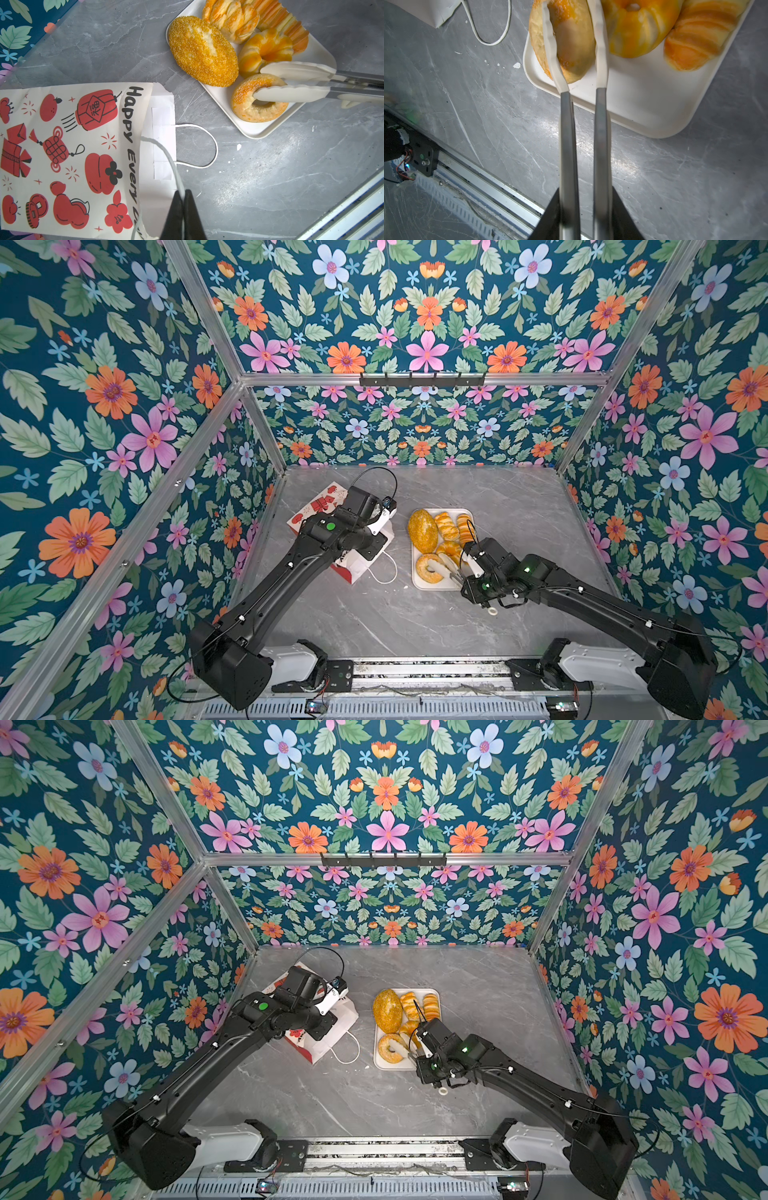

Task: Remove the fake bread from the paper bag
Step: 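Lower the ring bun onto the white tray and open the tongs, then move the right gripper beside the tray and release the tongs onto the table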

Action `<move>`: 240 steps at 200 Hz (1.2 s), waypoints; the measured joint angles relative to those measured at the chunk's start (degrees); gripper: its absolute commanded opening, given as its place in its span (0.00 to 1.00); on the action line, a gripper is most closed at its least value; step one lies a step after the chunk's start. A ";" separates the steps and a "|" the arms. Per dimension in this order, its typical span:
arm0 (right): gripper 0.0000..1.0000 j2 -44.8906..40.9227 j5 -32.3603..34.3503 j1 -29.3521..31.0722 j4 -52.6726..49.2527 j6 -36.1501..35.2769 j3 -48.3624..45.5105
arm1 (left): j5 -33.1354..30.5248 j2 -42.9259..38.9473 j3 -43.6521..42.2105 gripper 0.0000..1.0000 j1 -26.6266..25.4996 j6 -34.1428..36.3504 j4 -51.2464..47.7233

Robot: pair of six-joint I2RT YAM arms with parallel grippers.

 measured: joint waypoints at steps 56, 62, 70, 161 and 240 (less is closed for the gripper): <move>0.36 -1.88 0.44 0.00 0.57 0.85 -0.04 | 0.11 0.37 0.33 0.00 0.00 0.04 0.37; 0.36 -2.29 0.63 0.00 0.66 0.96 -0.04 | 0.15 0.37 0.33 0.00 0.00 0.04 0.37; 0.36 -2.91 0.94 -0.02 0.63 1.11 -0.04 | 0.20 0.37 0.35 0.00 0.00 0.11 0.37; 0.36 -15.52 11.10 -10.73 0.11 3.63 -2.82 | 0.22 0.15 0.52 0.00 0.00 0.17 1.22; 0.36 -8.33 6.34 -38.80 4.98 3.34 -8.24 | 0.90 -2.29 -0.09 0.00 0.00 0.15 3.37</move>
